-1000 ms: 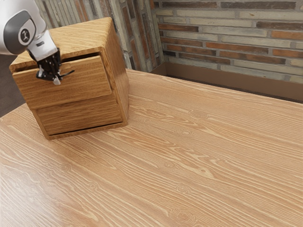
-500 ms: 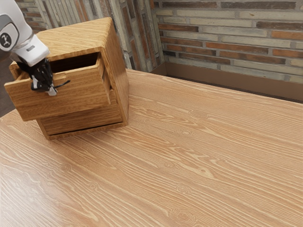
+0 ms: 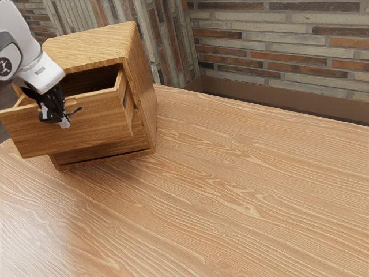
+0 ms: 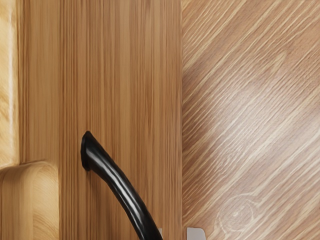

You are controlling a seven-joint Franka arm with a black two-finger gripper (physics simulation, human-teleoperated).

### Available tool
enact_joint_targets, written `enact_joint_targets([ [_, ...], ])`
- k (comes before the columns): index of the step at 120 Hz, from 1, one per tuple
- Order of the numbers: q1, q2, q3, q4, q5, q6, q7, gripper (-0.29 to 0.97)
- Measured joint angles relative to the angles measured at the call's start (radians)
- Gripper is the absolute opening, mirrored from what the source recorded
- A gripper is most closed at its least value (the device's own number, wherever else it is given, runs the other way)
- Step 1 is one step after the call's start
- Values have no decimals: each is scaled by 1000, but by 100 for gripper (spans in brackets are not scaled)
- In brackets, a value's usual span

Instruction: Pull the drawer handle with one arm to open the drawer

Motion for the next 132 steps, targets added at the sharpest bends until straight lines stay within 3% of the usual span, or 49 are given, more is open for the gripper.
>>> enact_joint_targets([
  [11,-7,-29,1,-41,7,23,-20,-22],
  [23,-13,-61,1,-81,5,27,-37,-11],
  [34,-20,-107,-2,-122,4,27,-49,-11],
  [59,-80,-177,-9,-167,86,30,-77,-3],
  [78,-90,-229,-9,-227,106,40,-99,-11],
  [132,-88,-368,-4,-354,111,41,-132,-10],
])
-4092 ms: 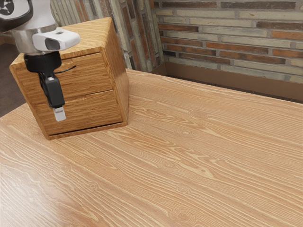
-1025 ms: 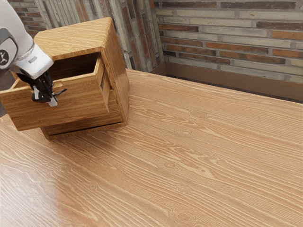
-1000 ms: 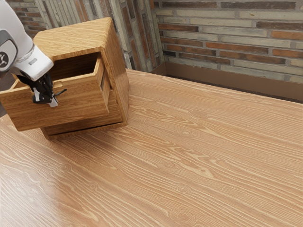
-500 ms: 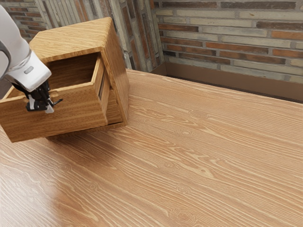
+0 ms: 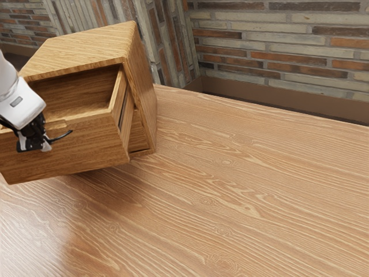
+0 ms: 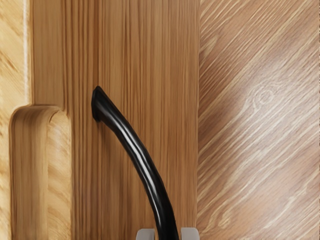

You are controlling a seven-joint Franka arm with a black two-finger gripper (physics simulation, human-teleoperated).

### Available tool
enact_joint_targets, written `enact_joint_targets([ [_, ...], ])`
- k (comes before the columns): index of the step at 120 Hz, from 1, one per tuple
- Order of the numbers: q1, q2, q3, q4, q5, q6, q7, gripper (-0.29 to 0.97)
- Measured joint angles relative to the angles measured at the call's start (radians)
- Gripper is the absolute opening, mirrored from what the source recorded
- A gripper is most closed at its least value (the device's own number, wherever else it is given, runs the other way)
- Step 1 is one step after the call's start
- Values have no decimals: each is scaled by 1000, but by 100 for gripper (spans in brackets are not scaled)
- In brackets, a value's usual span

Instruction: Pull the drawer handle with one arm to open the drawer

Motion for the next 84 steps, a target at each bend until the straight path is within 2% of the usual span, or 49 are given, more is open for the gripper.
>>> enact_joint_targets([
  [84,7,-1,-18,10,-14,-21,5,9],
])
